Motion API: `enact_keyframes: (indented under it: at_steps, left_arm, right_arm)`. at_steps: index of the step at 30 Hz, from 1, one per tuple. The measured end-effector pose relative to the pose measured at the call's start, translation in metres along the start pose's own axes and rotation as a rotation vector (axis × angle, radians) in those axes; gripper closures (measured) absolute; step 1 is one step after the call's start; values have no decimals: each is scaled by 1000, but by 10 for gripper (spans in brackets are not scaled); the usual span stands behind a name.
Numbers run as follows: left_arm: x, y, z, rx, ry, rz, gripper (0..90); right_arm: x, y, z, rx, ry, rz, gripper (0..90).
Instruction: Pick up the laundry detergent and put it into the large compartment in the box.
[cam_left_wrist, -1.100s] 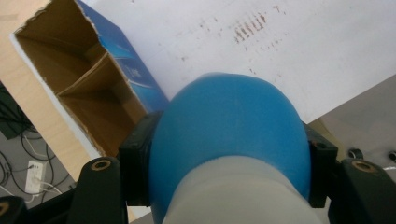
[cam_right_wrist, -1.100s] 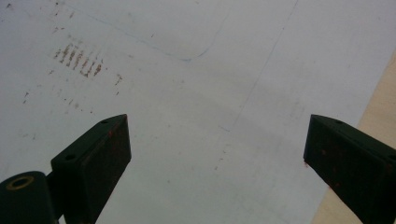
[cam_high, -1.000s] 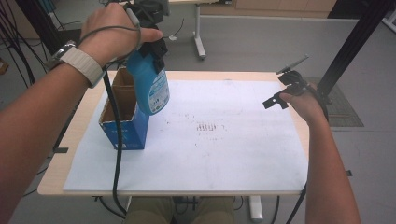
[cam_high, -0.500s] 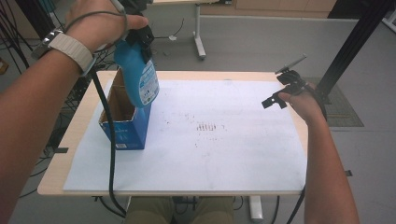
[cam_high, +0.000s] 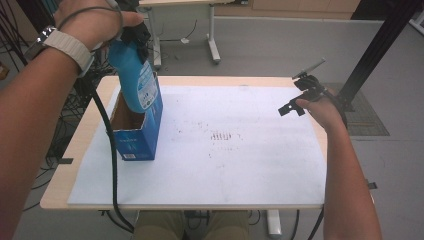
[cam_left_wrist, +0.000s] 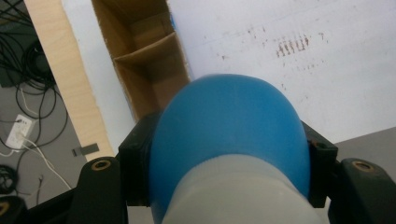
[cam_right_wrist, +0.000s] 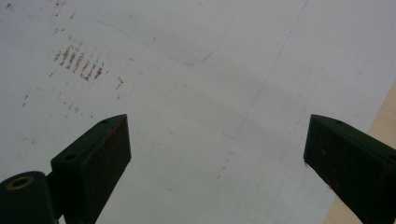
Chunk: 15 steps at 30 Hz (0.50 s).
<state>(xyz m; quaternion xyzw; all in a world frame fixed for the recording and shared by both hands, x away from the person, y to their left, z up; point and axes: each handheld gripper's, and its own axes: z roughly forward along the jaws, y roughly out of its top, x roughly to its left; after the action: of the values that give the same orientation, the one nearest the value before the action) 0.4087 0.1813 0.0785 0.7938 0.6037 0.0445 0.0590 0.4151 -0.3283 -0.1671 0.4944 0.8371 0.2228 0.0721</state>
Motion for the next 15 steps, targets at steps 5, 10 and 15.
enact_keyframes:
  at_steps: [5, 10, 15]
  left_arm:
    - [12, -3, 3, -12, 8, -55, 376]
    - [26, -3, 7, -2, 10, -97, 376]
    - [36, -3, 13, 5, 17, -129, 376]
  right_arm:
    - [-1, 1, 1, -1, 3, -3, 73]
    - [-1, 1, 2, 1, 5, -3, 73]
    - [-1, 2, 3, 5, 4, -6, 73]
